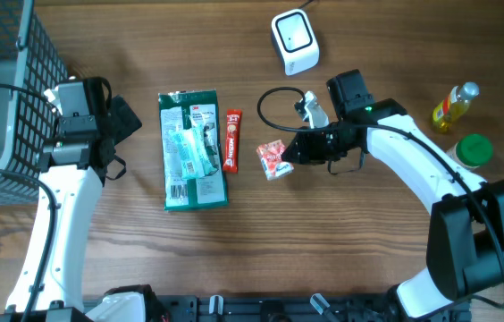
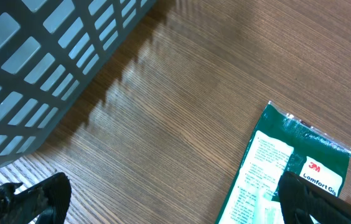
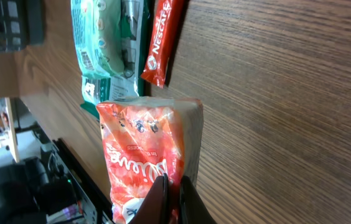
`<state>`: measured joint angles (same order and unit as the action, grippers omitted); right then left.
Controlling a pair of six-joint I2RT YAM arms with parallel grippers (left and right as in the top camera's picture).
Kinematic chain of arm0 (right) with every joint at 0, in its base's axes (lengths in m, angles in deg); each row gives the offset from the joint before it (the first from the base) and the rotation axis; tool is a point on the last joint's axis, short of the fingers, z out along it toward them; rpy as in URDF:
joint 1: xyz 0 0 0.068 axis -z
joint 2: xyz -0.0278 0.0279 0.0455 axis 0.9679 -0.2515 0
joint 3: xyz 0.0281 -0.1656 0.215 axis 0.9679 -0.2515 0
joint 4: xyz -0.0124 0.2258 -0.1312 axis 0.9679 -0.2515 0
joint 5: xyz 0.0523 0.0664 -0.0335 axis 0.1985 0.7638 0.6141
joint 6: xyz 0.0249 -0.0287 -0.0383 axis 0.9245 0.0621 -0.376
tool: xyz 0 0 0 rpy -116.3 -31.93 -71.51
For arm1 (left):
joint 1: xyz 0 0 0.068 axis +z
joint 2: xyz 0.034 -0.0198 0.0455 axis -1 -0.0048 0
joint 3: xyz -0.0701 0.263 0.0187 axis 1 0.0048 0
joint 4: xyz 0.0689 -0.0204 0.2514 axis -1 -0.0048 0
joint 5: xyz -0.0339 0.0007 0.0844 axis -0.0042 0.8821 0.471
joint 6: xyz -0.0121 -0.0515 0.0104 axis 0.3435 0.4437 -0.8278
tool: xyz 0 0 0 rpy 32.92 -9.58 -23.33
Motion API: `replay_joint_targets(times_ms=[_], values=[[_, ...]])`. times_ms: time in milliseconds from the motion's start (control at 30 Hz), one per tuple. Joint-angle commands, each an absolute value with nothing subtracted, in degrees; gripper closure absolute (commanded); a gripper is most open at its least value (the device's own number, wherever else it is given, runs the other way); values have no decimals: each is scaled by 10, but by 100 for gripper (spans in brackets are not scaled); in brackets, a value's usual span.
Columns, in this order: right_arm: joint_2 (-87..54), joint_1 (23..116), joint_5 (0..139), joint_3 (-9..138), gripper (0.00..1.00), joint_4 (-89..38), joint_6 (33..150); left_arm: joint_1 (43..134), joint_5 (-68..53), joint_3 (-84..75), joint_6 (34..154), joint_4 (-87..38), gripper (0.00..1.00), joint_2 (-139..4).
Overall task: Scan the item barcode
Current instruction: 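Hold the Kleenex pack in front of the white scanner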
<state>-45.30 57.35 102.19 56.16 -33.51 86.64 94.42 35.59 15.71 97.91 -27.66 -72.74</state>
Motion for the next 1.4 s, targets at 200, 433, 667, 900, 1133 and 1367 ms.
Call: replay_joint_targets(times_ms=[200, 433, 667, 900, 1133, 1367], values=[[-440, 570, 888, 738, 96, -460, 922, 948, 363, 152, 972, -276, 0, -725], [-440, 568, 718, 975, 96, -595, 906, 948, 364, 152, 972, -276, 0, -725], [-451, 568, 597, 996, 96, -519, 818, 948, 364, 152, 972, -276, 0, -725], [-522, 547, 514, 996, 96, -435, 747, 948, 364, 152, 972, -276, 0, -725], [-609, 514, 413, 996, 96, -339, 658, 948, 364, 152, 972, -276, 0, -725], [-680, 494, 322, 996, 96, -265, 588, 948, 364, 152, 972, -276, 0, -725]])
